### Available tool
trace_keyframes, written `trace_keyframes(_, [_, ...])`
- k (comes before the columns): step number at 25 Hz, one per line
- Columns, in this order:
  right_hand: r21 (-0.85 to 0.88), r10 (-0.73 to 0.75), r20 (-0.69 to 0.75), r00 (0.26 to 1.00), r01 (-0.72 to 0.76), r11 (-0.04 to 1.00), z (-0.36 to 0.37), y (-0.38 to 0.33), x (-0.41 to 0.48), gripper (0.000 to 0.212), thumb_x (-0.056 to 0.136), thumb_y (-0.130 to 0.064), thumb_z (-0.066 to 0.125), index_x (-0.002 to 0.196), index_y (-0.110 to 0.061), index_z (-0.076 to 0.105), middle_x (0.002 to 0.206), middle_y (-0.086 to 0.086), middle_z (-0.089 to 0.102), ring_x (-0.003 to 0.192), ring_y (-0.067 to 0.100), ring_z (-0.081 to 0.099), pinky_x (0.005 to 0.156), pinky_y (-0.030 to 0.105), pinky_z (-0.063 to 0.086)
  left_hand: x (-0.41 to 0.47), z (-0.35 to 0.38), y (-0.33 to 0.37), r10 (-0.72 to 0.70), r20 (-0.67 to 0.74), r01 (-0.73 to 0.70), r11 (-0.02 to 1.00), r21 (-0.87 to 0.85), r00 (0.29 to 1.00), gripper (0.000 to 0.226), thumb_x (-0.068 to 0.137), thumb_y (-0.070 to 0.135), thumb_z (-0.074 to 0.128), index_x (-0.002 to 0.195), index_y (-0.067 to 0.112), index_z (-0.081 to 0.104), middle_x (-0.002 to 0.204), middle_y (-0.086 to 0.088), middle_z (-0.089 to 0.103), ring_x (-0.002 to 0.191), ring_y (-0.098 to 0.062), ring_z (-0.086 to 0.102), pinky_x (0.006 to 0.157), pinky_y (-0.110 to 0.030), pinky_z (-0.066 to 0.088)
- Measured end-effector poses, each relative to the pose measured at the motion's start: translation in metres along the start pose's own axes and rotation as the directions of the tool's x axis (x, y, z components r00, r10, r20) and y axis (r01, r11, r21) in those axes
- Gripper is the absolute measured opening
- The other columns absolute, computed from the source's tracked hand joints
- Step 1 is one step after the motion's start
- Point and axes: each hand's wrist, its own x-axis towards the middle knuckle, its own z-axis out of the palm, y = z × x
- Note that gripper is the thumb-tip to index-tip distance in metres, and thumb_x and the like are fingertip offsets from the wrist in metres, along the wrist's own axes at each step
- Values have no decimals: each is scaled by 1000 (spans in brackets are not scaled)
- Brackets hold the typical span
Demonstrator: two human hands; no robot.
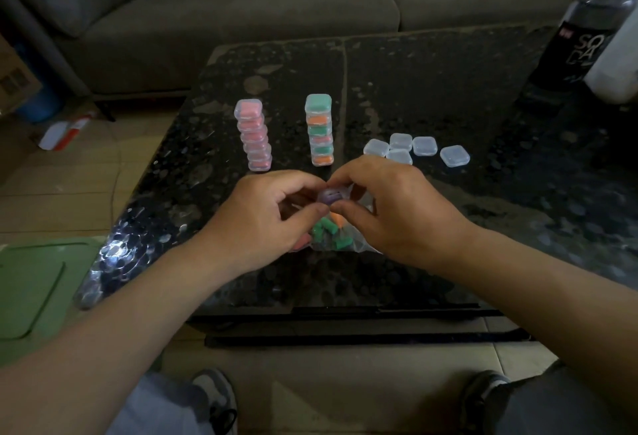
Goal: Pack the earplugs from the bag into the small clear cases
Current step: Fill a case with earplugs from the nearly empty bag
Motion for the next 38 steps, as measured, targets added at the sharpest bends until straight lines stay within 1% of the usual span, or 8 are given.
trace_keyframes(4, [7,5,11,1000,-5,1000,1,-1,0,20,91,-24,71,111,-19,69,102,-6,67,90,4,58,78,20,51,1,-2,-2,54,11,-55,997,59,998,25,89,22,72,113,24,76,103,11,76,94,-5,73,83,-41,62])
trace_keyframes(7, [7,20,19,1000,-20,1000,3,-2,0,19,91,-24,70,110,-19,68,102,-7,66,91,5,59,79,26,53,0,-2,-3,80,13,-81,993,82,997,25,90,20,72,114,19,76,104,9,76,94,-6,73,82,-39,61])
trace_keyframes(12, [-12,20,24,1000,-20,1000,4,-3,0,18,92,-25,69,108,-18,68,100,-8,65,89,3,57,78,23,51,0,-3,-4,96,21,-98,992,82,995,27,91,9,75,115,20,76,105,10,75,94,-4,72,82,-35,60])
trace_keyframes(20, [-6,10,31,999,-10,1000,6,-3,0,17,91,-21,70,107,-15,69,100,-3,66,90,9,59,78,32,53,-1,-2,-1,138,20,-139,986,96,990,29,89,5,76,110,25,75,103,17,72,95,0,69,82,-18,56])
trace_keyframes(23, [9,1,26,1000,-1,1000,6,-2,0,16,90,-19,71,106,-15,69,99,-4,66,90,9,60,78,34,54,0,-2,-4,136,20,-138,986,91,990,26,90,4,75,111,20,77,102,9,75,94,-4,71,82,-24,57])
trace_keyframes(25, [16,-2,24,1000,1,1000,6,-2,-1,16,90,-19,72,105,-16,69,99,-5,66,90,9,60,78,34,54,0,-2,-4,137,20,-138,986,90,990,28,89,4,75,111,22,76,102,9,75,93,-4,71,81,-26,57])
trace_keyframes(34, [9,-11,38,999,11,1000,9,-1,-1,16,90,-20,70,104,-13,67,99,-3,63,87,13,60,74,40,55,-2,-2,-4,137,24,-139,982,124,990,21,89,6,76,107,18,78,96,4,76,88,-7,71,76,-27,57])
trace_keyframes(38, [1,-6,46,999,6,1000,8,-2,1,15,91,-20,69,104,-13,66,100,-4,62,88,12,60,75,40,55,-2,-3,-4,149,24,-151,978,145,989,20,89,5,76,105,16,78,94,4,75,87,-6,69,74,-23,55])
